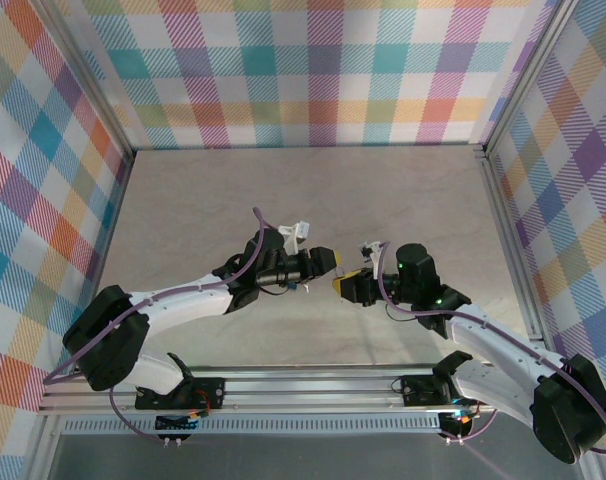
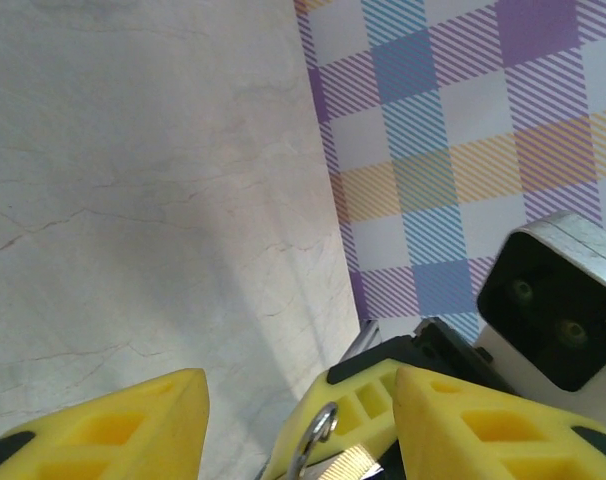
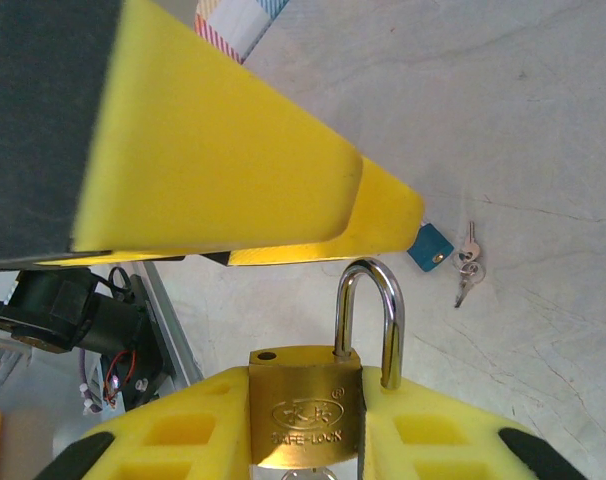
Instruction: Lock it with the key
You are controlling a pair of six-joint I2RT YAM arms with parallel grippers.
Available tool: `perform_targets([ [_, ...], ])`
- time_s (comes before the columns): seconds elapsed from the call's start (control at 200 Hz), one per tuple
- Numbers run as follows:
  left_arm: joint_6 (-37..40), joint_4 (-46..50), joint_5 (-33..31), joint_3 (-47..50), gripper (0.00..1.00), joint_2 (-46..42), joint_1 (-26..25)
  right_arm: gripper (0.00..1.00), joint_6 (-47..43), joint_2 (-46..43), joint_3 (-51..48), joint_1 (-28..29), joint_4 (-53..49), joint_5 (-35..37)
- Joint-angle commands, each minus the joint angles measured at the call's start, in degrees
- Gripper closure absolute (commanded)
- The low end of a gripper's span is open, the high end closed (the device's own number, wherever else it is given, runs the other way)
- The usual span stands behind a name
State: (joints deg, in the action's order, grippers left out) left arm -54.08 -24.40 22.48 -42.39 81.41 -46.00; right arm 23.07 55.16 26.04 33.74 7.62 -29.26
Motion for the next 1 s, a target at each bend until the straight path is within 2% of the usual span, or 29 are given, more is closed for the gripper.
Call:
perform_targets([
  [0.0,-0.23,-5.35,1.55,1.04,0.5,0.44,-0.9,0.74,-0.71,0.22,1.46,0.22,1.26,-1.57],
  [0.375,-0.71,-9.63,2.65,3.93,0.52,1.29,-1.09,0.74,-0.6,-0.07,1.37,0.22,1.57,-1.99],
  [0.46,-1.36,-11.79,3.17,4.33,0.57,1.73,-1.11,0.74,-0.59,0.08,1.29,0.23,1.63,-2.19],
  [0.755,-2.25,-15.1,4.11,4.75,0.59,2.0,-1.18,0.74,-0.63,-0.03,1.24,0.23,1.6,-2.27],
  [0.89,-3.03,-17.52,4.46,5.55,0.65,2.31,-1.12,0.74,-0.61,0.13,1.2,0.25,1.69,-2.22],
  [0.995,-3.22,-18.04,4.81,5.91,0.65,2.75,-1.12,0.74,-0.6,0.15,1.29,0.2,1.61,-2.13],
])
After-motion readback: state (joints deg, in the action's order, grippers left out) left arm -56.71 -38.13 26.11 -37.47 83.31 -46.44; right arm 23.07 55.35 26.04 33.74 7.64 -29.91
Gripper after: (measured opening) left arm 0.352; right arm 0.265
